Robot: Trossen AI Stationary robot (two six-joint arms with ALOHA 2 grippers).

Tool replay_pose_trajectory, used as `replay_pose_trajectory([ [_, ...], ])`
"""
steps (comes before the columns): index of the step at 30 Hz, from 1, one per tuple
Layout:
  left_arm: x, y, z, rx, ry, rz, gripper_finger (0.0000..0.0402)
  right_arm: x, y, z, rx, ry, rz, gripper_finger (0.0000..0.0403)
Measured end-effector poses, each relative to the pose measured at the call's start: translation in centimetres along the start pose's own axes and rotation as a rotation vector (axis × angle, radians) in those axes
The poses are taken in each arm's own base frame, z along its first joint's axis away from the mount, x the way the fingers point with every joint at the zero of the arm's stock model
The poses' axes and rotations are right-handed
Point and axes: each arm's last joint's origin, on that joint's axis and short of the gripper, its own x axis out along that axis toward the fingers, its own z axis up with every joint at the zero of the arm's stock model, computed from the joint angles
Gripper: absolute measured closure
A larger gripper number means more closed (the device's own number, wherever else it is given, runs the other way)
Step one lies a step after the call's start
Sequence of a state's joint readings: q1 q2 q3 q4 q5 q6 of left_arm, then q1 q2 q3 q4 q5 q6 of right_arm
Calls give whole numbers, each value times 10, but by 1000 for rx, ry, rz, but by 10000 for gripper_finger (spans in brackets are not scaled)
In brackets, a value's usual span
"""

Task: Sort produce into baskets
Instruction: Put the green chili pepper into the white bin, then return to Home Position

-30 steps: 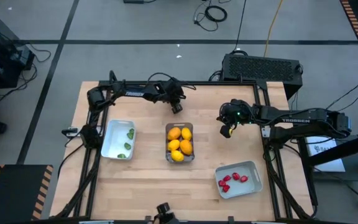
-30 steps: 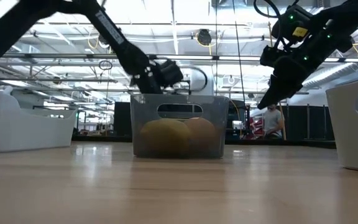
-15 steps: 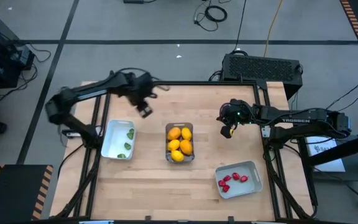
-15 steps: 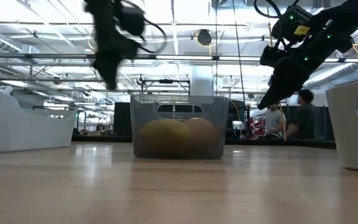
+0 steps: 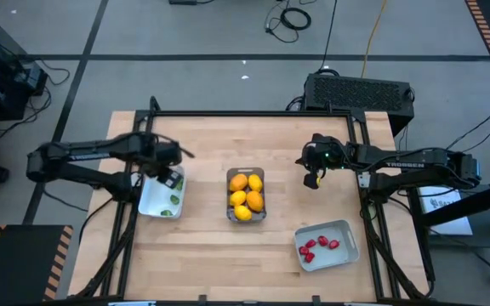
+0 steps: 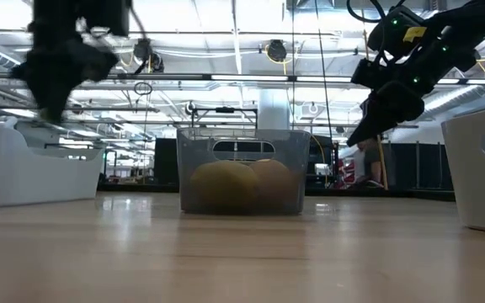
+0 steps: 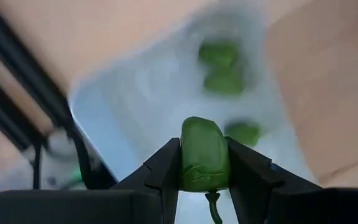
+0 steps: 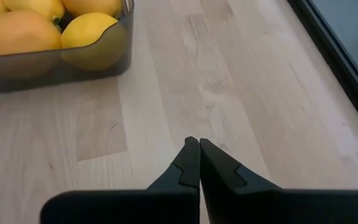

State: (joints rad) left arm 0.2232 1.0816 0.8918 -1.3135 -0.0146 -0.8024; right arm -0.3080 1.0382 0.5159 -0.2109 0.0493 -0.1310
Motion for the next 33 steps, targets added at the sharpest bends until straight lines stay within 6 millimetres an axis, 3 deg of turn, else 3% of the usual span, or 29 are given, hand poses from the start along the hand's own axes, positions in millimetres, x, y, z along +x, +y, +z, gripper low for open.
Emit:
replay_pose_trajectory([
  [4, 30, 1, -12, -25, 125, -33, 283, 0, 0, 1, -4, -8, -1, 403],
  [9, 50, -4, -14, 56, 91, -73, 283, 0, 0, 3, -3, -30, -4, 403],
  [15, 50, -3, -12, 80, 36, -36, 274, 0, -1, 8, -1, -84, -11, 403],
  [26, 49, -4, -12, 175, 70, -86, 173, -2, -3, 20, -7, -203, -29, 403],
  [33, 29, -18, 5, 251, -173, -111, 166, -9, -6, 39, -24, -416, -65, 403],
])
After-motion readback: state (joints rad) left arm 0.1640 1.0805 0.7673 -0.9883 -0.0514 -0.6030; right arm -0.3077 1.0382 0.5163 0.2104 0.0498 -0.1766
